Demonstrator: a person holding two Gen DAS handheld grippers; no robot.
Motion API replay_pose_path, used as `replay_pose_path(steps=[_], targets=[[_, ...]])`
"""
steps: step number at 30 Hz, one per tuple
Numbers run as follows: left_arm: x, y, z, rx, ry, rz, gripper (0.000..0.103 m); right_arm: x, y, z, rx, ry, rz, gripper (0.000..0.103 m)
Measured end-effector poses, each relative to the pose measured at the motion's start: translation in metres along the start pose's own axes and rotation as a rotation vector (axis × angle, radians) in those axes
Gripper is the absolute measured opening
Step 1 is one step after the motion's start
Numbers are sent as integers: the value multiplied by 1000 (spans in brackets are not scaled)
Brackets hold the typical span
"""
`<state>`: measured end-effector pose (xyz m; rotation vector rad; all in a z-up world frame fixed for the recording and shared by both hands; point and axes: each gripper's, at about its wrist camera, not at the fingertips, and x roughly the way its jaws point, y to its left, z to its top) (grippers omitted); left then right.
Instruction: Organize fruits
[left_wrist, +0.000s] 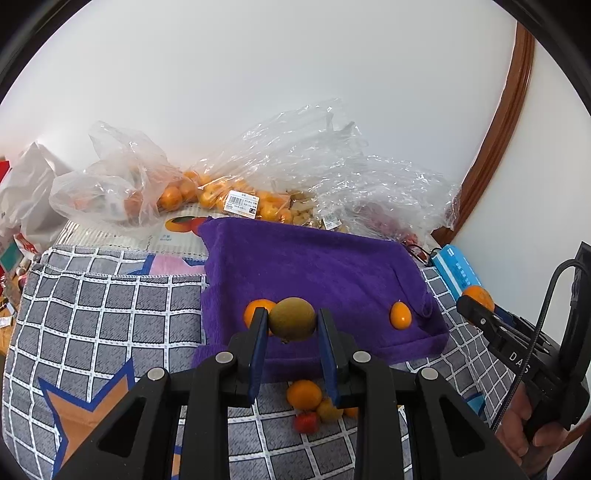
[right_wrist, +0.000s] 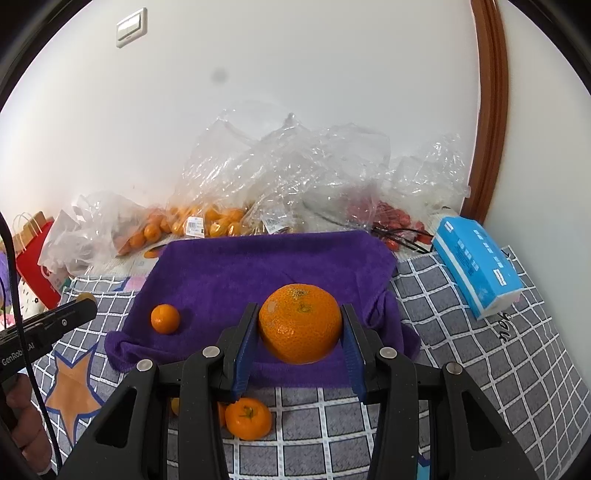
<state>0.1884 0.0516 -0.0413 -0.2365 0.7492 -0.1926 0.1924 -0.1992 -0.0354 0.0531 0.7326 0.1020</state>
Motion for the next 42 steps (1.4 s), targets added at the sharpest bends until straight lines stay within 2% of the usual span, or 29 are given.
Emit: replay_pose_path(steps=[13, 42], targets=[[15, 5, 9, -6, 8, -1, 25, 17, 4, 13, -3, 9, -4, 43], [93, 16, 27, -18, 106, 24, 25, 96, -9, 22, 20, 72, -25, 43]])
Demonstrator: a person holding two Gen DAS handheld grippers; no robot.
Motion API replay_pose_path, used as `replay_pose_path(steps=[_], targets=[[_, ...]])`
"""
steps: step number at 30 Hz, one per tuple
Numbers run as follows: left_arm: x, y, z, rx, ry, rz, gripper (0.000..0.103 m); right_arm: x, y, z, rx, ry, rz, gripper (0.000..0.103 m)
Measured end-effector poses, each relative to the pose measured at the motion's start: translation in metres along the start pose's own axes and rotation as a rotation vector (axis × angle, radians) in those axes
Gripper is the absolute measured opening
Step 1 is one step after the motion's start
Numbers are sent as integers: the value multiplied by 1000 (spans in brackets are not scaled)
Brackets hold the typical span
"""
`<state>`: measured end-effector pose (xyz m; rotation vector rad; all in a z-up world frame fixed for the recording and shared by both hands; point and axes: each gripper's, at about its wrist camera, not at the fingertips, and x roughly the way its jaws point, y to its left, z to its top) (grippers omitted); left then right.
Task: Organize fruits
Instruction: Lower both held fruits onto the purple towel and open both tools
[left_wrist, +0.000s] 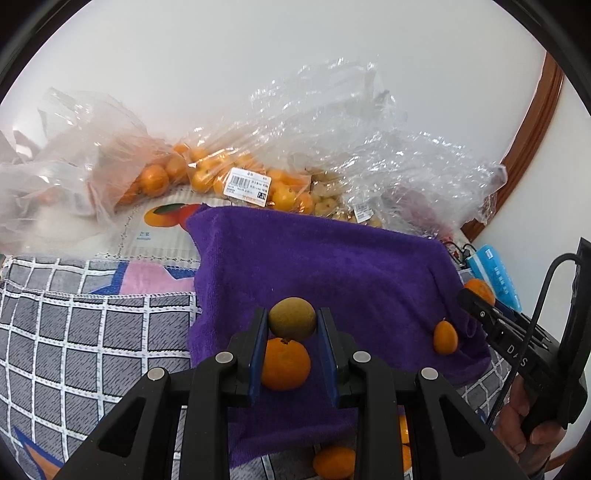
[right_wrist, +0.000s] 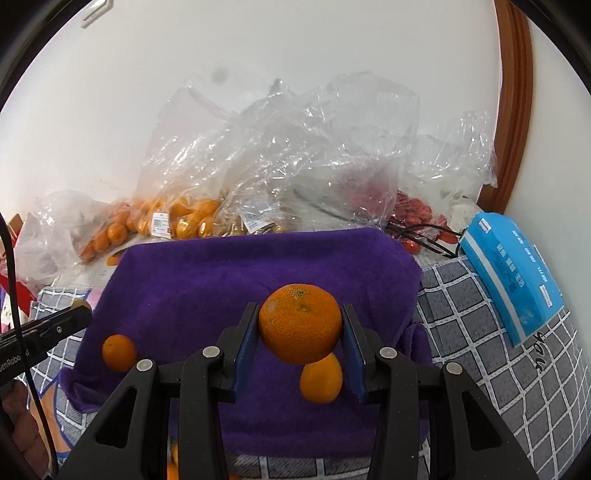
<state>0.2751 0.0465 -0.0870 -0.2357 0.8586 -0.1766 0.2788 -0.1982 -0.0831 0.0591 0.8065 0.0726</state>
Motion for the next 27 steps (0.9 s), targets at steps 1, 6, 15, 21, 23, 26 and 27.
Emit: replay_pose_path(steps=[1, 6, 15, 21, 23, 26, 27], targets=[[3, 0, 0, 3, 6, 3, 25, 4, -1, 0, 4, 4, -2, 43], [20, 1, -2, 14, 35, 9, 25, 23, -3, 0, 14, 28, -9, 43], [35, 9, -6, 5, 64, 8, 26, 50, 0, -11, 15, 87, -11, 43], [39, 7, -11, 11, 68, 4, 26, 53, 1, -14, 5, 89, -17, 43], [41, 6, -12, 12, 73, -1, 26, 54, 1, -15, 5, 97, -16, 43], [43, 4, -14, 17, 79, -1, 26, 54, 1, -18, 4, 93, -21, 43], [43, 3, -14, 18, 79, -1, 25, 53, 1, -18, 2, 88, -22, 43]])
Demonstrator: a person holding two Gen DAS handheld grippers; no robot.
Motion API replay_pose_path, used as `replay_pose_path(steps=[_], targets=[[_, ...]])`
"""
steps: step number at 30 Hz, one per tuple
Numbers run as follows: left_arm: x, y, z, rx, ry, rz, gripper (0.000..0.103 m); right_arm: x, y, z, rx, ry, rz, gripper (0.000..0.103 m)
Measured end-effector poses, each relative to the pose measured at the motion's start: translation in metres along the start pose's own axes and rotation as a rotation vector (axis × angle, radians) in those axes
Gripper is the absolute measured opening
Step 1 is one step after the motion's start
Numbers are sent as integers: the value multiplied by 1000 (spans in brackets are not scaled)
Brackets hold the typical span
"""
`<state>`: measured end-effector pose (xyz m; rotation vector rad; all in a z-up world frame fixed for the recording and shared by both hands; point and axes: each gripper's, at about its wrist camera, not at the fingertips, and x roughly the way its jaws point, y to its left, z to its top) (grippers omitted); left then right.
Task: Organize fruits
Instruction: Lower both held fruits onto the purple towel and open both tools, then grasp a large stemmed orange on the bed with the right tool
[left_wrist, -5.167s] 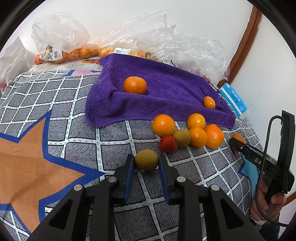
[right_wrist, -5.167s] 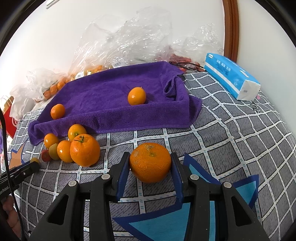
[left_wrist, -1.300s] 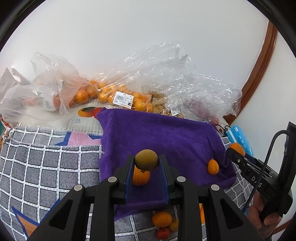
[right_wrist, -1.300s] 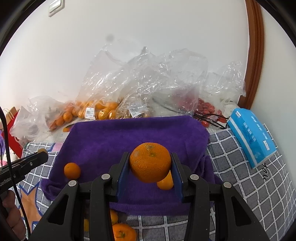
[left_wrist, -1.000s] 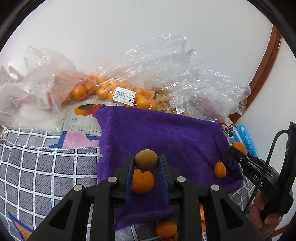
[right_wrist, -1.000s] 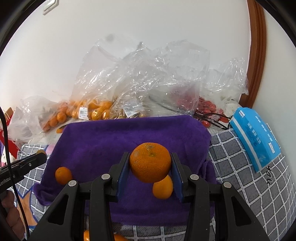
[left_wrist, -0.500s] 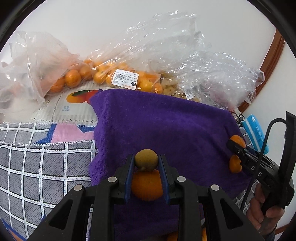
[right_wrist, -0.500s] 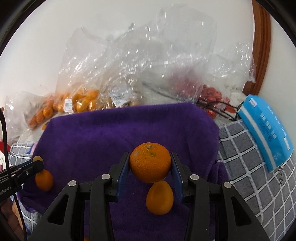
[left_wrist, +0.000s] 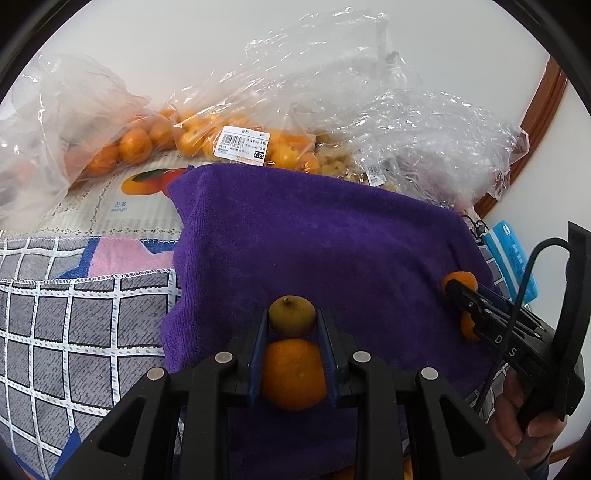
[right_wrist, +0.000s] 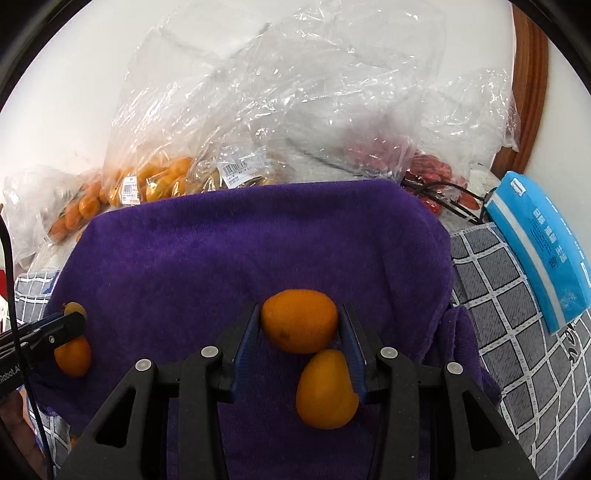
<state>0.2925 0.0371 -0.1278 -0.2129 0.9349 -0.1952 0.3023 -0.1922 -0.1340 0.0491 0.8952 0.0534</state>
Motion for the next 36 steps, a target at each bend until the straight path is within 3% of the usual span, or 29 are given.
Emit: replay_pose_path(steps=[8, 16, 19, 28, 30, 36], targets=[[-6, 0, 1, -18, 31, 0, 33, -21, -5, -4, 12, -25, -22, 48], [-43, -13, -10, 14, -14, -11, 44, -62, -5, -15, 2, -70, -58, 53], [-55, -17, -18, 33, -21, -17, 44, -83, -3, -22, -1, -100, -94, 55], [-89, -16, -55, 66, -33, 38, 44, -129, -4, -46, 47, -140, -89, 56], [-92, -13, -63, 66, -27, 49, 44, -134, -3, -53, 58, -150, -98, 61], [-91, -5, -88, 62, 0, 65, 44, -135, -4, -71, 80, -116, -72, 61]])
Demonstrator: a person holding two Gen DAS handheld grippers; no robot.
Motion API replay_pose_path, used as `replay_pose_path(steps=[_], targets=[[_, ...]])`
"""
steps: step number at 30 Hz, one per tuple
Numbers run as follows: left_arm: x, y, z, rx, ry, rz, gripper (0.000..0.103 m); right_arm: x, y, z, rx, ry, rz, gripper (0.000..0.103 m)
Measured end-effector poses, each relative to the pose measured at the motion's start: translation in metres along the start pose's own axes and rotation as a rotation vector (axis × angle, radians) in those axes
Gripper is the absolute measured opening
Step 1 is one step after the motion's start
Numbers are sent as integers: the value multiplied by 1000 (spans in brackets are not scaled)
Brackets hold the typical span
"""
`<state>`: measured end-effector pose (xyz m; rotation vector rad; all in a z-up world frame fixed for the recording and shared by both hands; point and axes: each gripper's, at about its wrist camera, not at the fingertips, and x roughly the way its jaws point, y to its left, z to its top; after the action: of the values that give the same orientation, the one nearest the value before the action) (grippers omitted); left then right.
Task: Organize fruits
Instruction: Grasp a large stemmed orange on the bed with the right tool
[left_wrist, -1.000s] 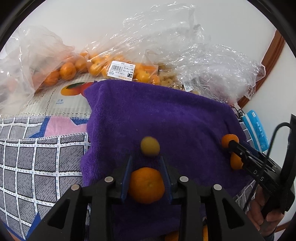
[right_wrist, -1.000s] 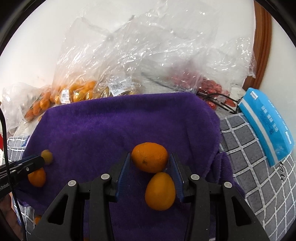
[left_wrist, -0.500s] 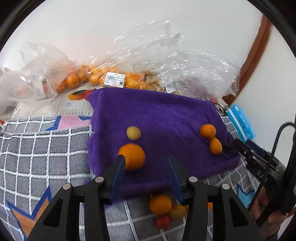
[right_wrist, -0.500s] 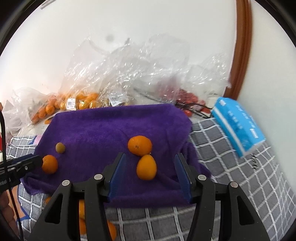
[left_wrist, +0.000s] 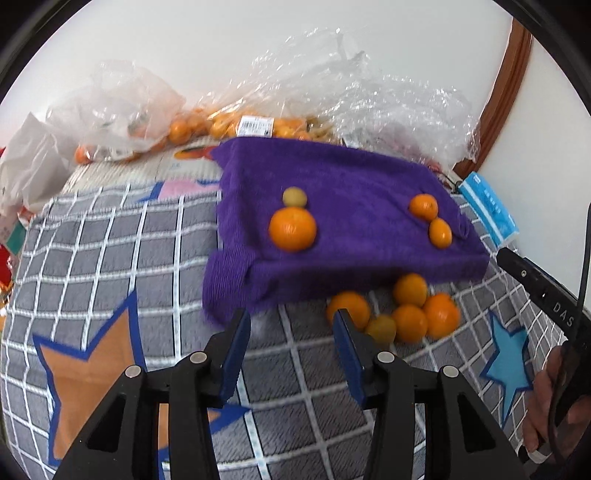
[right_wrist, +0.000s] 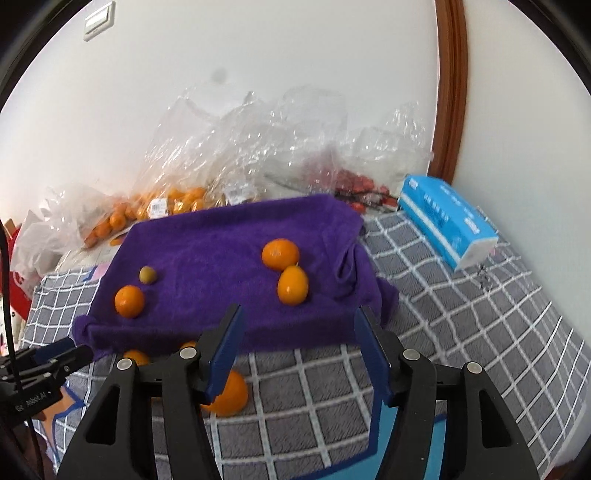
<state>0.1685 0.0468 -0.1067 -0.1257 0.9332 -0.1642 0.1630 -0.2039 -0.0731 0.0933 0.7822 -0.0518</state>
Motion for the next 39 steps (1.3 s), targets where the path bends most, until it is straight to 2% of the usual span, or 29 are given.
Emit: replay_pose_path(steps=[9, 13, 16, 26, 35, 39], targets=[[11, 12, -22, -19, -12, 23, 44, 16, 5, -28, -37, 86, 27, 59], [18, 23, -23, -70, -28, 31, 44, 23, 7, -34, -53, 92, 24, 55], [20, 26, -28, -68, -78, 62, 44, 28, 7, -37, -53, 93, 30, 53], [32, 35, -36, -78, -86, 58, 44, 34, 11, -36, -89, 80, 18, 46], [31, 38, -36, -94, -90, 32, 44, 21, 17, -40, -47, 78, 182, 45], [28, 33, -31, -92, -88, 30, 44, 26, 31, -44, -78, 102, 211, 45]])
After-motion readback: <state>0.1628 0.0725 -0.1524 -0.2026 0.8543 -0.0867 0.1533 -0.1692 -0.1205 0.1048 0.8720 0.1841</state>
